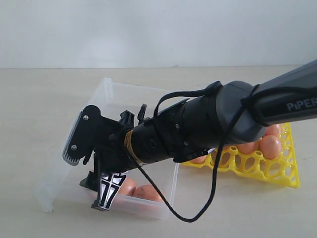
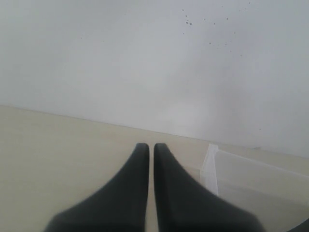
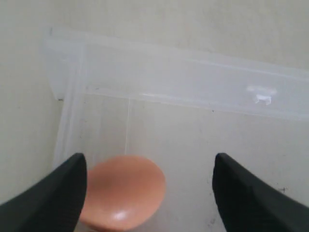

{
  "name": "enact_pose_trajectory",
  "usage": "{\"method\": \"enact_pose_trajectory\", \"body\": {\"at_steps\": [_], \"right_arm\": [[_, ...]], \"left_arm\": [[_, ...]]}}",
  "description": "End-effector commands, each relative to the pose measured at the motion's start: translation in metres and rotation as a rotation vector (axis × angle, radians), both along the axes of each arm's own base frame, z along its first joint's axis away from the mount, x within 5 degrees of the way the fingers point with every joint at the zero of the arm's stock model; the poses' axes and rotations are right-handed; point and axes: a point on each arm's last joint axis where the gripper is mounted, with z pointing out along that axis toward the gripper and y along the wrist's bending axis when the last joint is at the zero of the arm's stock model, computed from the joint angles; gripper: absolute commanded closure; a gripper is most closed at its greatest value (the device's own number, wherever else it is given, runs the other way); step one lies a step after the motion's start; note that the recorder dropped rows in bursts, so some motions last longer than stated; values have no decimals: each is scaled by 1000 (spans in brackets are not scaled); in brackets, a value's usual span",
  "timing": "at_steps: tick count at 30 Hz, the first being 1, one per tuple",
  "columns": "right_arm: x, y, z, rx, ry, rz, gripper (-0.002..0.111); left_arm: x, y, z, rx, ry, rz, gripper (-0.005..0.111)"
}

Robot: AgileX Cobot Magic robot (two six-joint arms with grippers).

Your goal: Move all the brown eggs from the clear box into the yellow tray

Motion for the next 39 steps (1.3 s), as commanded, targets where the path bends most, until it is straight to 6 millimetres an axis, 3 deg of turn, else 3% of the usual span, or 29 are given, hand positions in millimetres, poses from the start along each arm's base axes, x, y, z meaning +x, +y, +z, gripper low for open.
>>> {"method": "enact_pose_trajectory", "body": {"at_steps": [1,6,18,20,21,23,24,28,34,39], "right_arm": [[2,5,8,67,93,-89,48],[5,8,13,114,156,-155,69],[16,7,23,131,149,-286,72],[30,-8,35,71,16,-460,91],[36,-21,49,40,-74,-565,109],[34,-37,72,42,-144,-648,108],[30,-42,79,57,-147,-645,108],[-24,-89,119,171,-141,-560,108],[-90,-158,187,556,-83,-523,108],[-117,-194,198,672,-111,-516,108]], "left_arm": [[0,0,1,-2,-2,-4,103],[0,0,1,-2,-2,-4,103],[0,0,1,-2,-2,-4,103],[0,0,1,-2,-2,-4,103],[0,0,1,-2,-2,-4,103],[0,0,1,-2,-2,-4,103],[0,0,1,-2,-2,-4,103],[0,0,1,-2,-2,-4,103],[0,0,1,-2,-2,-4,103],[0,0,6,-89,-57,-4,103]]}}
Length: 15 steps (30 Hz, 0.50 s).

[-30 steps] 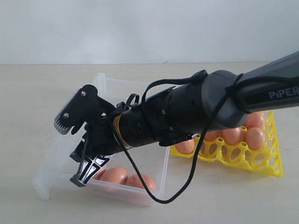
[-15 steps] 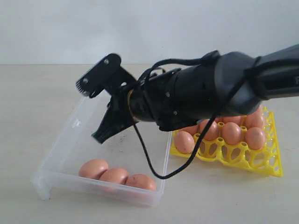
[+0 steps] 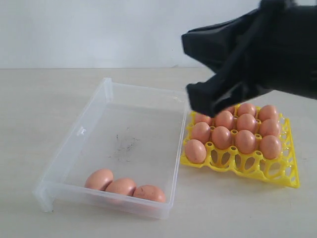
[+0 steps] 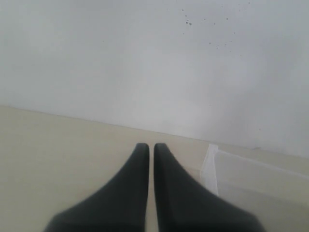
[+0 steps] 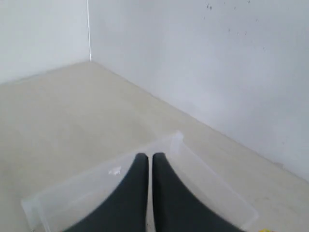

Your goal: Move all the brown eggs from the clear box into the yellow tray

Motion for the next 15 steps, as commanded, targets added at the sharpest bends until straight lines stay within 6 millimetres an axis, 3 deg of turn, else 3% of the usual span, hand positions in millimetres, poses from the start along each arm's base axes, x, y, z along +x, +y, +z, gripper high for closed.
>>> {"method": "enact_pose_trajectory", "body": {"at_steps": [1,7,11,13,15], "right_arm": [[-23,-30,5,91,-33,-2,108],[-41,-54,-10,143,-24,-6,108],[-45,-58,-29,142,27,-8,108],[-46,-58,-42,116,50,-8,108],[-46,-59,-55,83,73,-10,108]], "left_arm": [[0,0,7,-118,-76,-4,103],[-3,2,22,-155,-239,4,103],[-3,2,24,-319,-275,-21,103],[-3,1,23,-294,-251,-35,103],[-5,-2,34,-225,-249,-63,103]]}}
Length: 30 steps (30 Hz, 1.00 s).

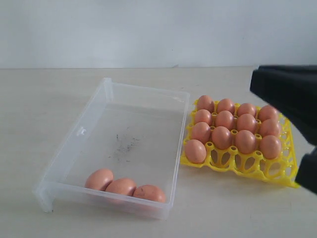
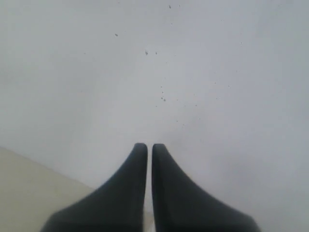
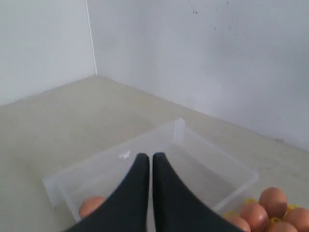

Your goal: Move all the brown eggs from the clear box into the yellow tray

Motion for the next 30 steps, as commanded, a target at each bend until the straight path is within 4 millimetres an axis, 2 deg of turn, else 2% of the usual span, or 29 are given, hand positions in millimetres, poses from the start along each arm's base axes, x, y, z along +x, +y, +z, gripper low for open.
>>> {"method": "enact_pose_trajectory", "body": {"at_steps": [1,5,6,9,15,16,21,24,27,30], "right_arm": [[-2,-2,-27,-47,57,5,108],[-4,-4,-46,-97,86,5,108],[-4,-4,-50,-106,93,5,108],[-5,-5,-58,-125,108,5,108],[-9,-3,-62,-124,118,57,108],[-9,-2,-62,-125,115,64,108],[-10,-3,-66,-139,120,61,108],[-9,-4,-69,-147,125,54,108],[-9,-5,-70,-152,123,43,108],[-8,-7,-71,-161,125,21,108]], "left_arm": [[-4,-6,20,71,-20,-54,103],[-9,-18,60,141,-139,-200,103],[-9,-25,74,229,-168,-246,103],[4,-35,103,354,-124,-330,103],[67,-40,149,492,112,-377,103],[80,-41,153,467,138,-393,103],[140,-51,160,493,229,-509,103],[170,-59,152,487,288,-627,103],[195,-58,141,552,323,-607,103],[205,-51,142,693,302,-506,103]]}}
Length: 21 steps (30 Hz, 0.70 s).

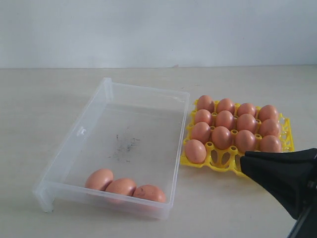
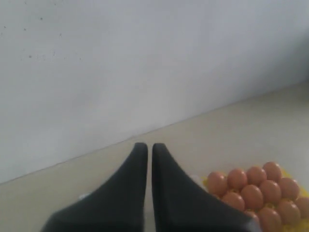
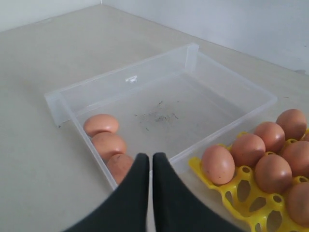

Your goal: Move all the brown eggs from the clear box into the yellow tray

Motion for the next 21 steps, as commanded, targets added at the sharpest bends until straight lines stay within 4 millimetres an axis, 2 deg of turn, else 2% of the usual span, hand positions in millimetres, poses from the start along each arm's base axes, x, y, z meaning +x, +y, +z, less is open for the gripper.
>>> {"method": "enact_pose_trajectory", "body": {"at_steps": [1,3,9,12,15,17,19,21], "right_arm": [[2,-3,-2,-18,-10,-31,108],[2,-4,-2,-21,-12,-41,108],[3,-5,-2,-25,-13,-53,108],[3,-5,-2,-25,-13,-53,108],[3,-5,-2,-25,-13,-53,108],[3,-5,-2,-25,-13,-53,108],[3,-5,-2,-26,-14,-57,108],[3,-5,-2,-29,-17,-55,108]], "left_arm": [[12,8,6,211,-137,72,103],[7,17,16,316,-223,170,103],[-24,63,49,542,-367,667,103],[-37,79,44,763,-319,810,103],[-45,96,28,1029,-91,878,103],[-50,102,16,1114,80,864,103],[-51,98,7,1051,167,793,103],[-49,86,2,882,207,703,103]]}}
